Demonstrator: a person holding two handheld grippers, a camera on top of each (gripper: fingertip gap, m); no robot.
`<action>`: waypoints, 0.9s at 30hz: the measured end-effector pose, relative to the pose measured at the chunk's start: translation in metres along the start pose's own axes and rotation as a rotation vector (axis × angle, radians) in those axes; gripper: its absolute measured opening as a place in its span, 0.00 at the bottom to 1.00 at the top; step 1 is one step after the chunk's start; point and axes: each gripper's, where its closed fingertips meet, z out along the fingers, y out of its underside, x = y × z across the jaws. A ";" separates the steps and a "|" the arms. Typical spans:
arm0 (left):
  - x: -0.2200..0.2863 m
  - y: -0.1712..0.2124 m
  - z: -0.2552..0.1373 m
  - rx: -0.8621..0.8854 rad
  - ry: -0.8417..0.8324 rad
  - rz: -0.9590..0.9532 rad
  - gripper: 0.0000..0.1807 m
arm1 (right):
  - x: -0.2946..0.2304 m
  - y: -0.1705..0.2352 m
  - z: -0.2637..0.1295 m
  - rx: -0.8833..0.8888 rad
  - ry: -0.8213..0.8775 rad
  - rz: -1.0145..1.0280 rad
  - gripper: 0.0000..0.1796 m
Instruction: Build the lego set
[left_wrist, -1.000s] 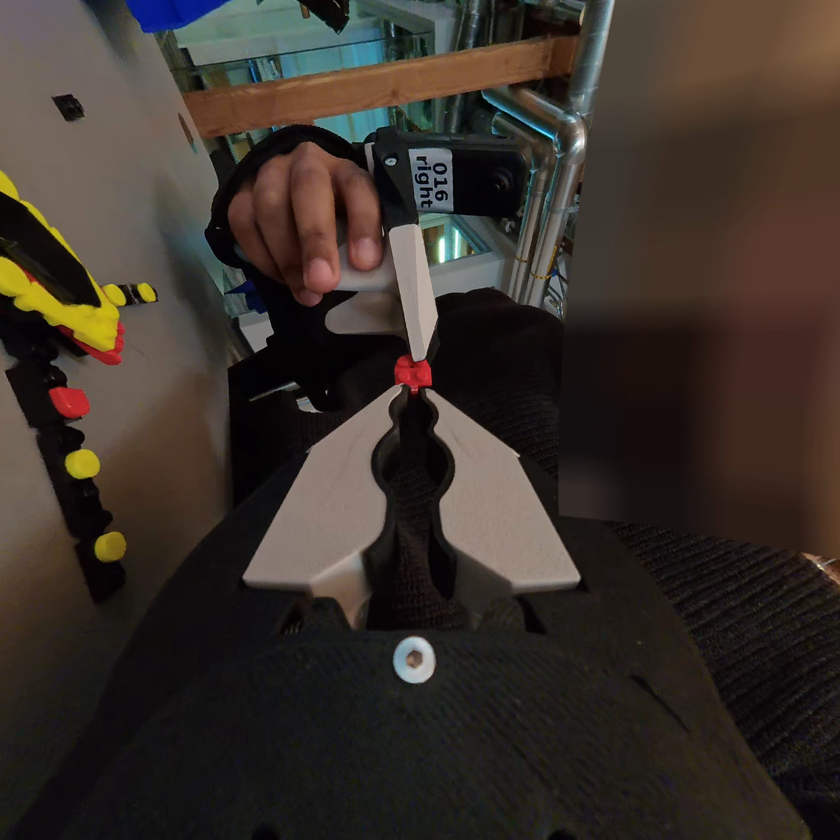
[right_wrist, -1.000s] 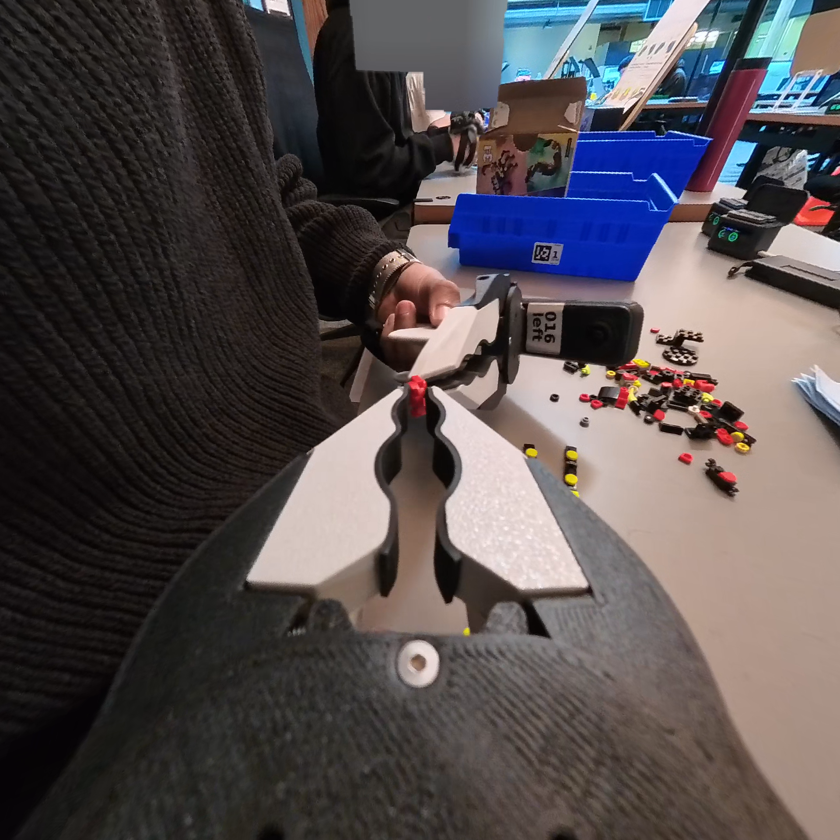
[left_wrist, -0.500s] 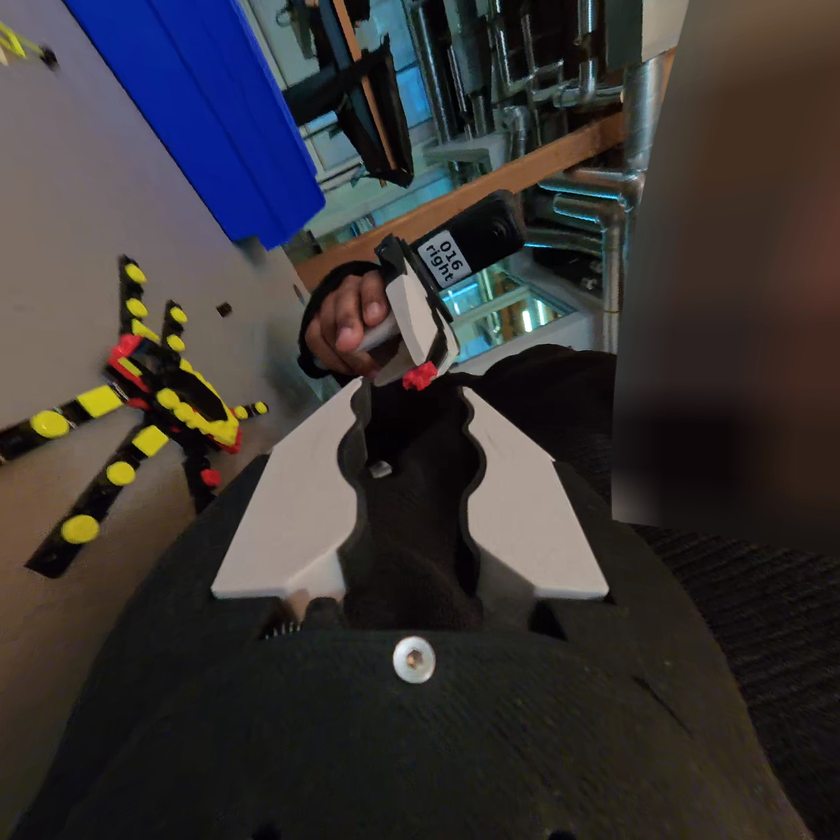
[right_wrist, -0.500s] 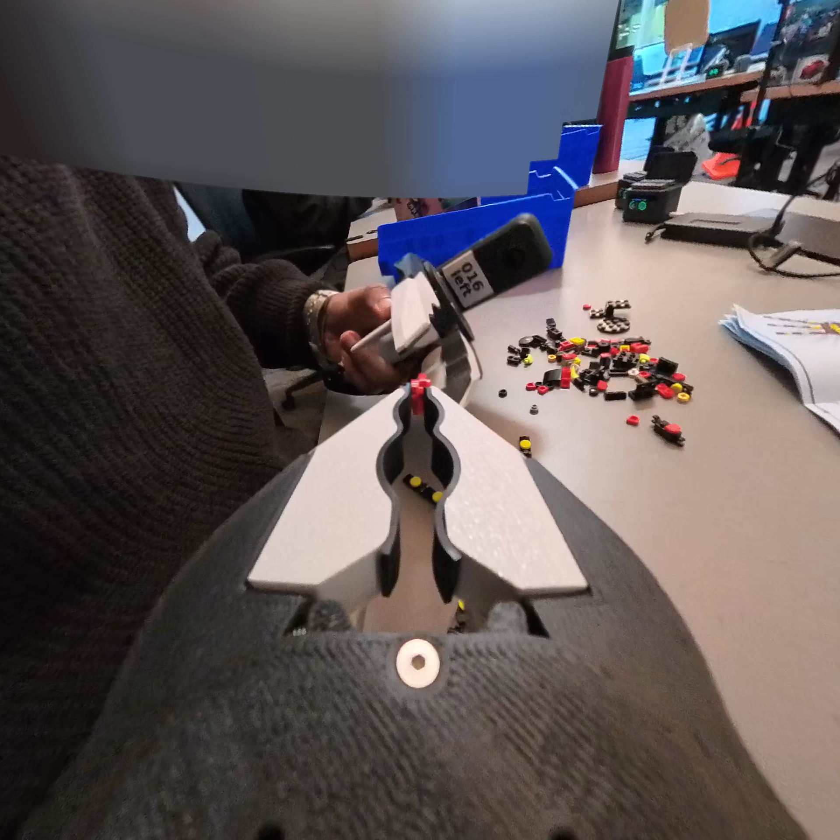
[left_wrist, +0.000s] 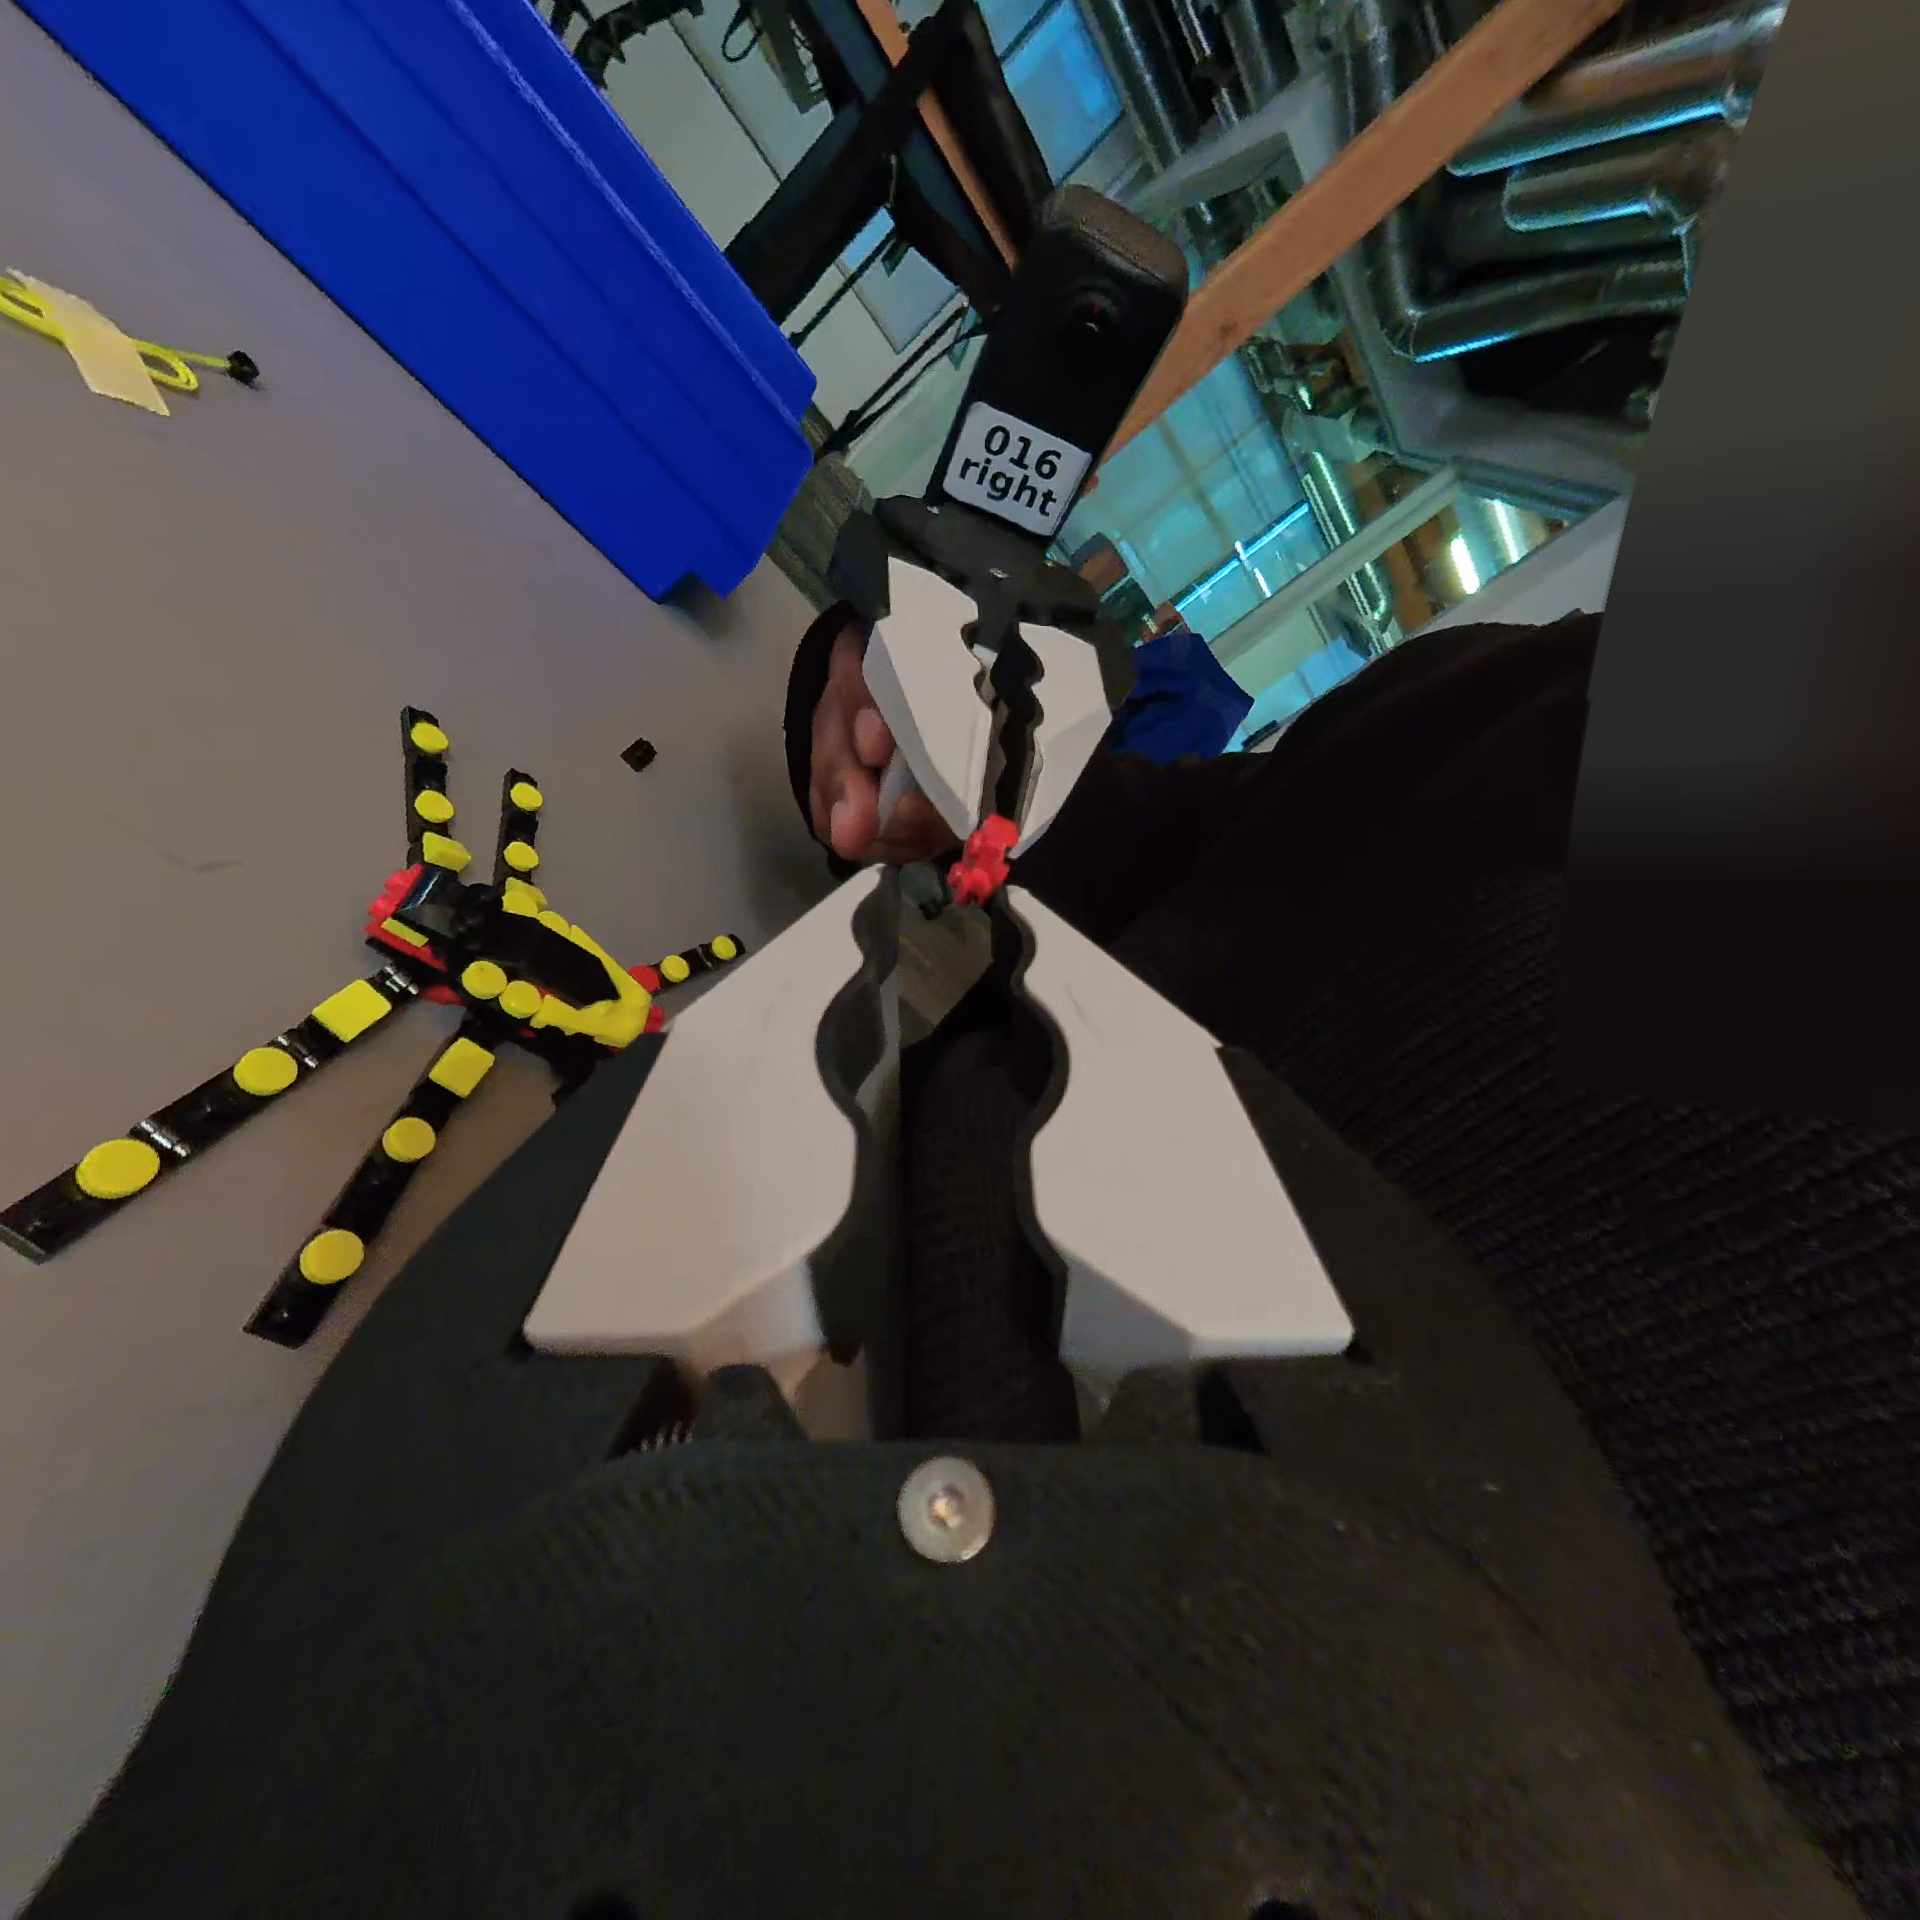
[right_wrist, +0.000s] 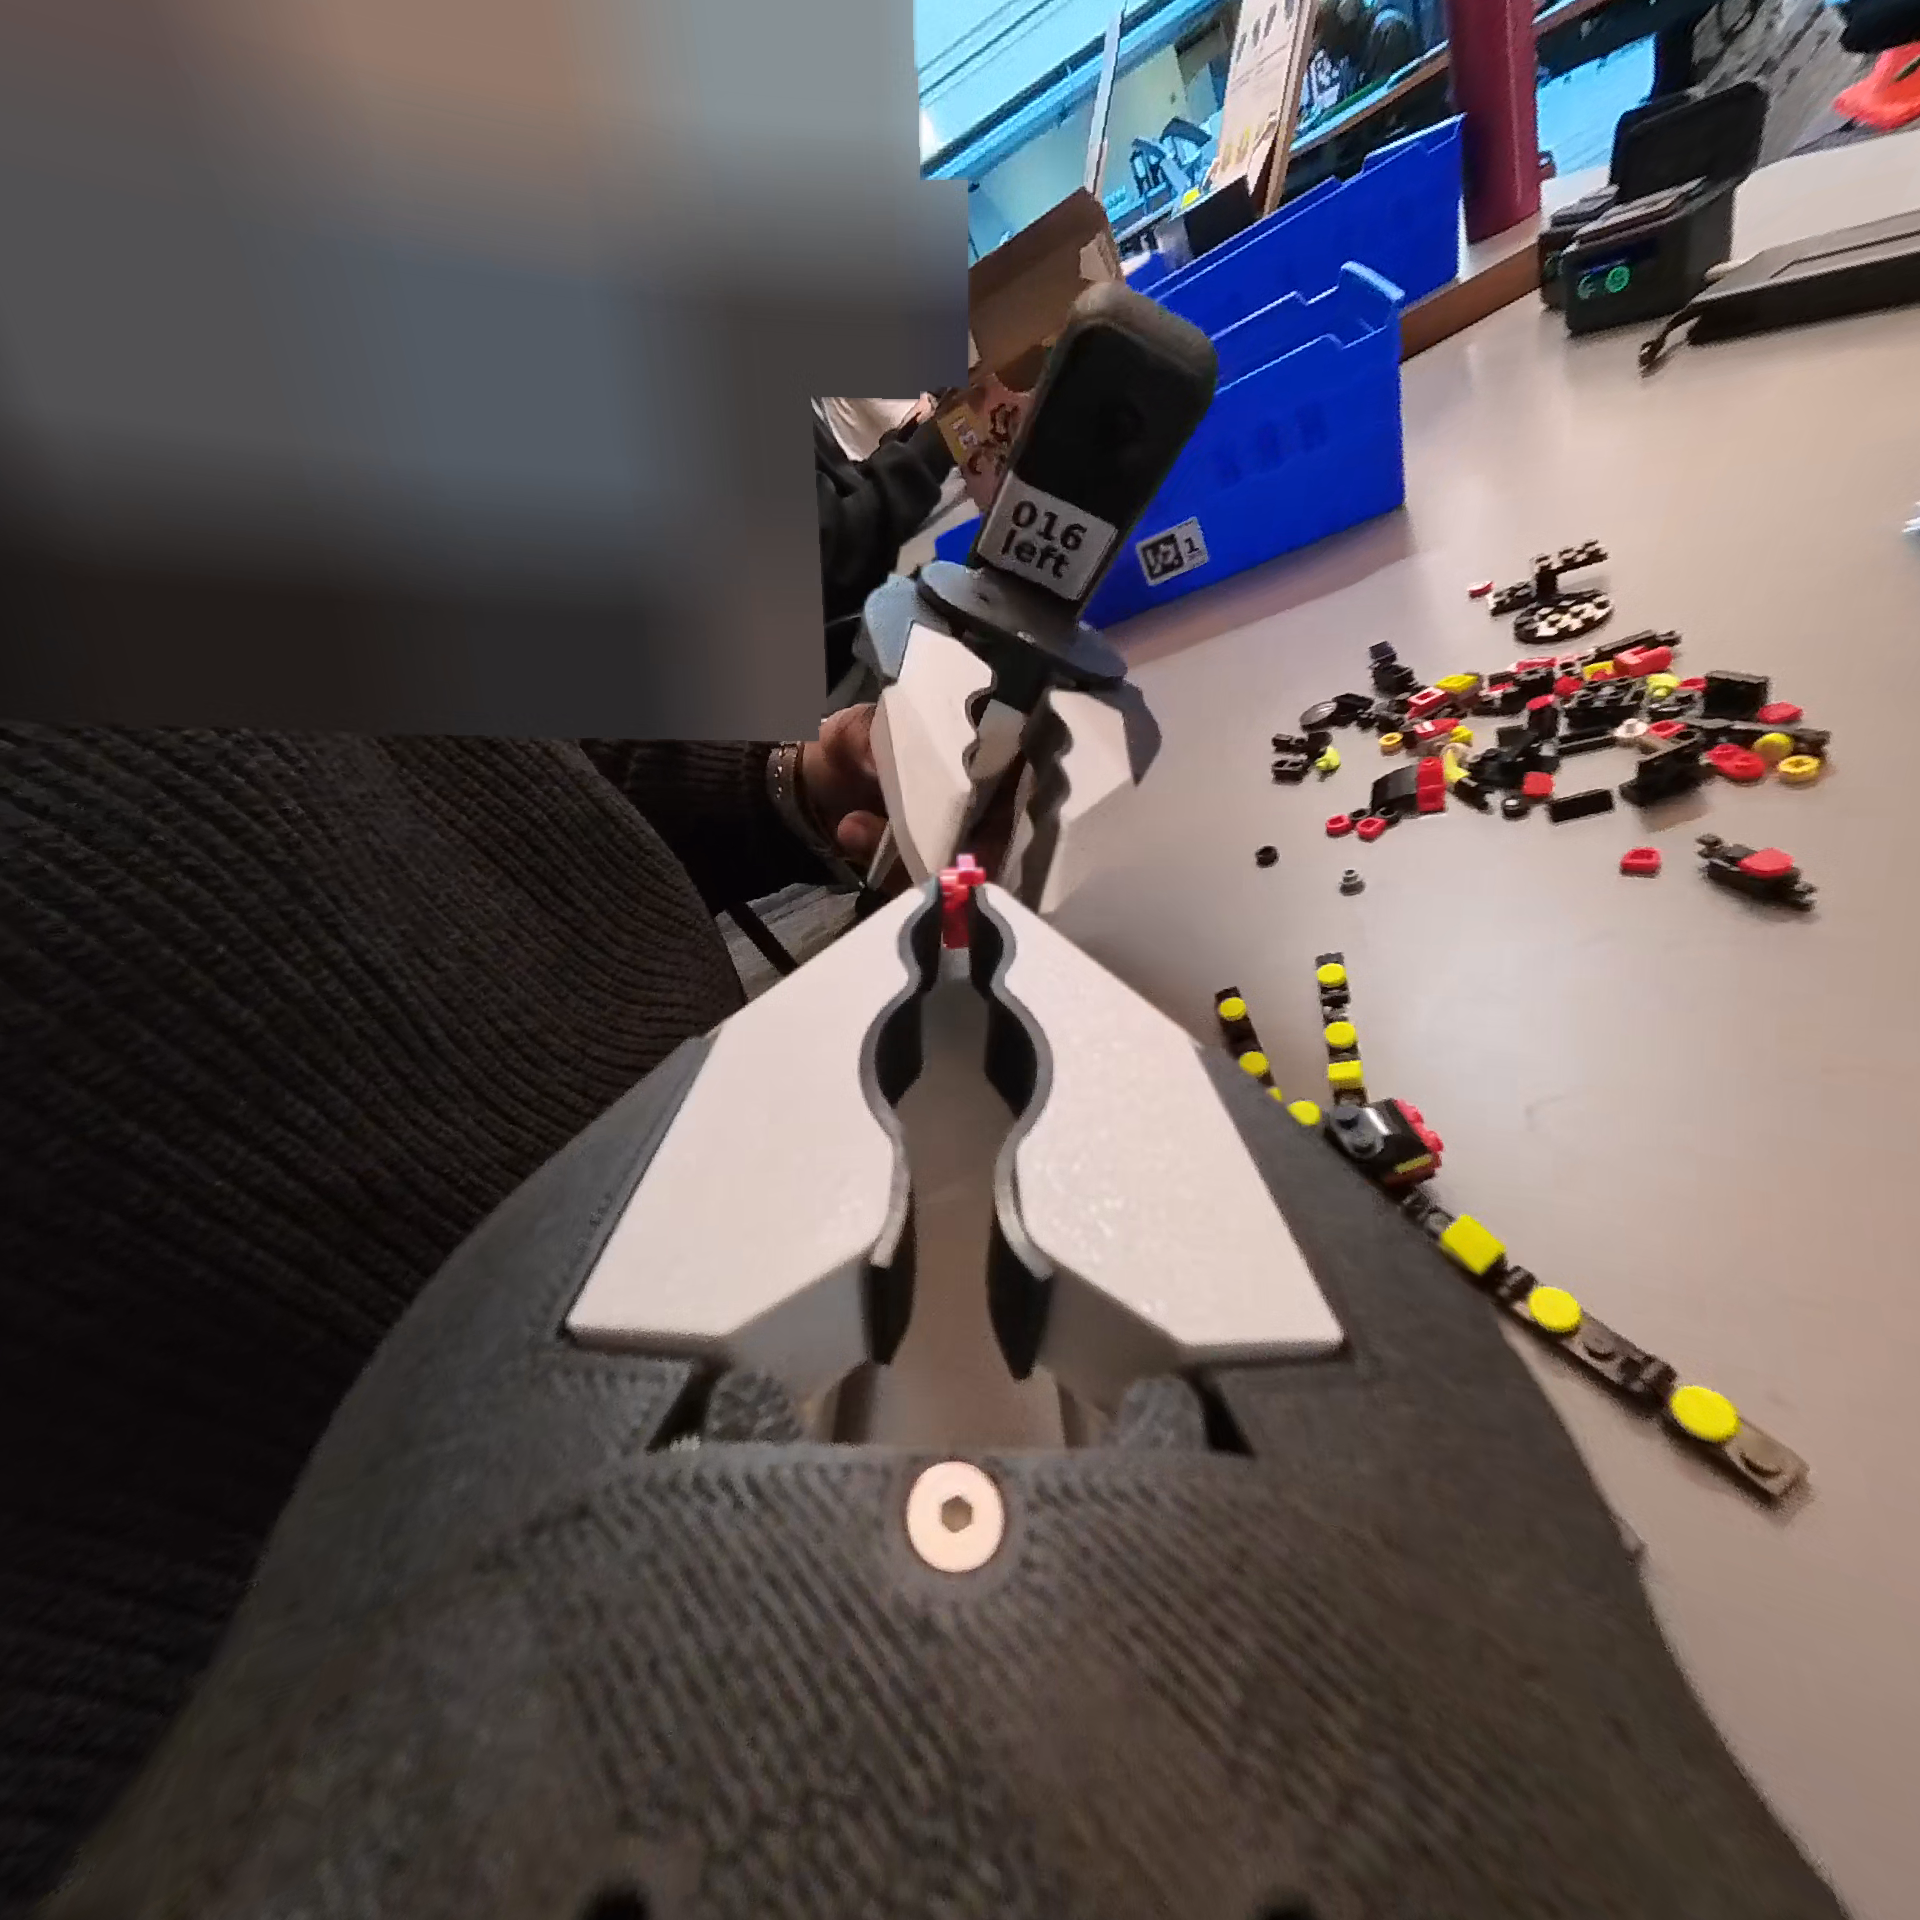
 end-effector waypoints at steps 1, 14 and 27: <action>0.001 0.000 0.000 -0.002 0.002 0.011 0.06 | 0.000 0.001 0.001 -0.004 -0.004 0.009 0.02; 0.003 0.001 0.001 -0.012 -0.004 -0.010 0.01 | 0.000 0.005 0.000 -0.029 -0.032 0.068 0.02; 0.000 0.003 0.002 -0.018 -0.050 -0.014 0.01 | -0.002 0.010 -0.001 -0.067 -0.044 0.003 0.01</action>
